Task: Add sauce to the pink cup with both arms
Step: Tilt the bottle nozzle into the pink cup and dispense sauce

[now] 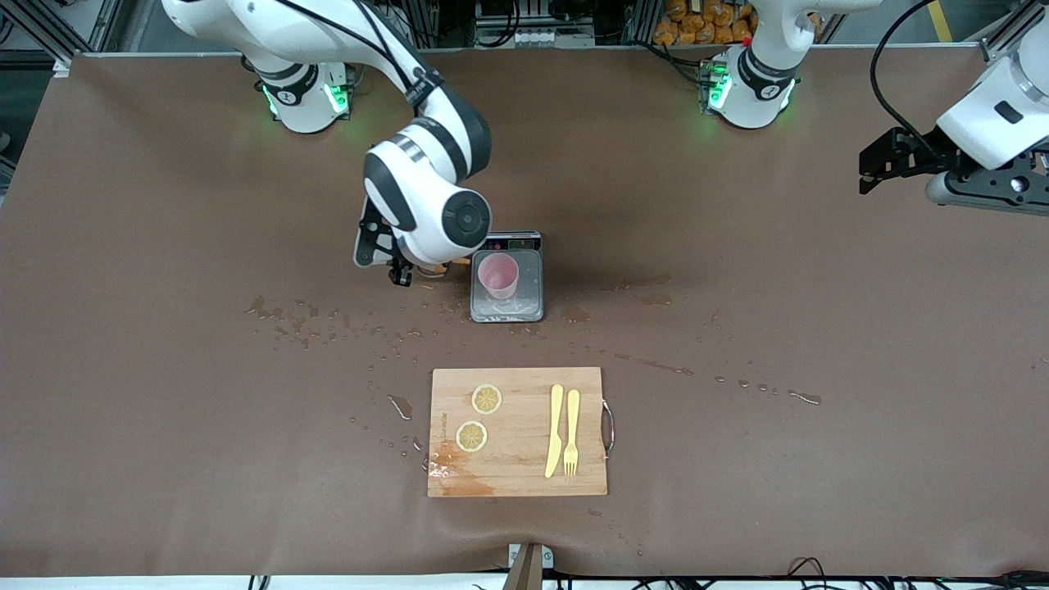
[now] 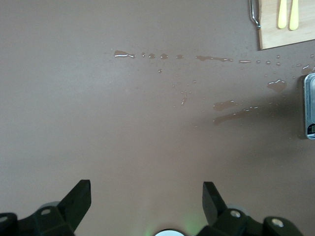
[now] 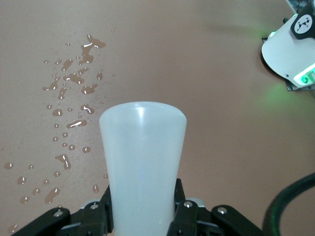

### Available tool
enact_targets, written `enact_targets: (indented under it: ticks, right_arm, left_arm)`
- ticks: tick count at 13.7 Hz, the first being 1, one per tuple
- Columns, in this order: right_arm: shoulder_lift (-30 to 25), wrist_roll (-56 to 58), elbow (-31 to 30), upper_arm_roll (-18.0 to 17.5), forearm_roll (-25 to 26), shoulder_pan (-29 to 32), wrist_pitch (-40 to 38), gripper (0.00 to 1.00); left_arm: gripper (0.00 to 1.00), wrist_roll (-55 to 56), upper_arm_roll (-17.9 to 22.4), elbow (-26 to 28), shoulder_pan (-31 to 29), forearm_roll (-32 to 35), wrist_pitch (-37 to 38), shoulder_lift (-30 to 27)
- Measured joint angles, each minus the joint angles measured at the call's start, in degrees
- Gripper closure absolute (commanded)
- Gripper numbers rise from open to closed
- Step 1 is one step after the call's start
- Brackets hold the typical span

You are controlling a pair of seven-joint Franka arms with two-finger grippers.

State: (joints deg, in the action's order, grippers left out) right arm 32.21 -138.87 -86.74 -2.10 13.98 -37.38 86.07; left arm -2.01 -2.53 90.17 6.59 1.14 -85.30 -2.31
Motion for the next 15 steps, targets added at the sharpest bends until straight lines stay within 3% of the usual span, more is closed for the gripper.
enact_targets:
  ticks: [3,5,7,8,10,15]
  right_arm:
    - [3.56,-1.22,3.73,0.04,0.94,-1.23,-2.26,0.59]
    - [4.81,-1.24,5.65,0.05,1.01,-1.79,-3.49,0.7]
    - [5.38,-1.29,6.78,0.05,1.05,-2.23,-3.89,0.88]
    - [5.51,-1.29,7.03,0.05,1.2,-2.3,-3.99,0.88]
    - [5.63,-1.28,7.17,0.09,1.68,-2.31,-4.08,0.77]
    - [4.34,0.91,9.02,0.83,-1.1,0.1,-3.31,0.77]
  left_arm:
    - [0.0,2.05,-2.03,-0.01,0.09,0.0,0.0,0.0]
    - [0.0,2.1,-2.33,-0.01,0.11,0.0,0.0,-0.01]
    - [0.0,2.1,-2.63,-0.32,0.11,0.0,-0.01,-0.03]
    - [0.0,2.1,-2.78,-0.84,0.11,0.0,-0.01,-0.05]
    - [0.0,2.1,-2.92,-1.65,0.11,0.0,-0.01,-0.12]
    - [0.0,2.1,-2.94,-2.46,0.11,0.0,0.0,-0.22]
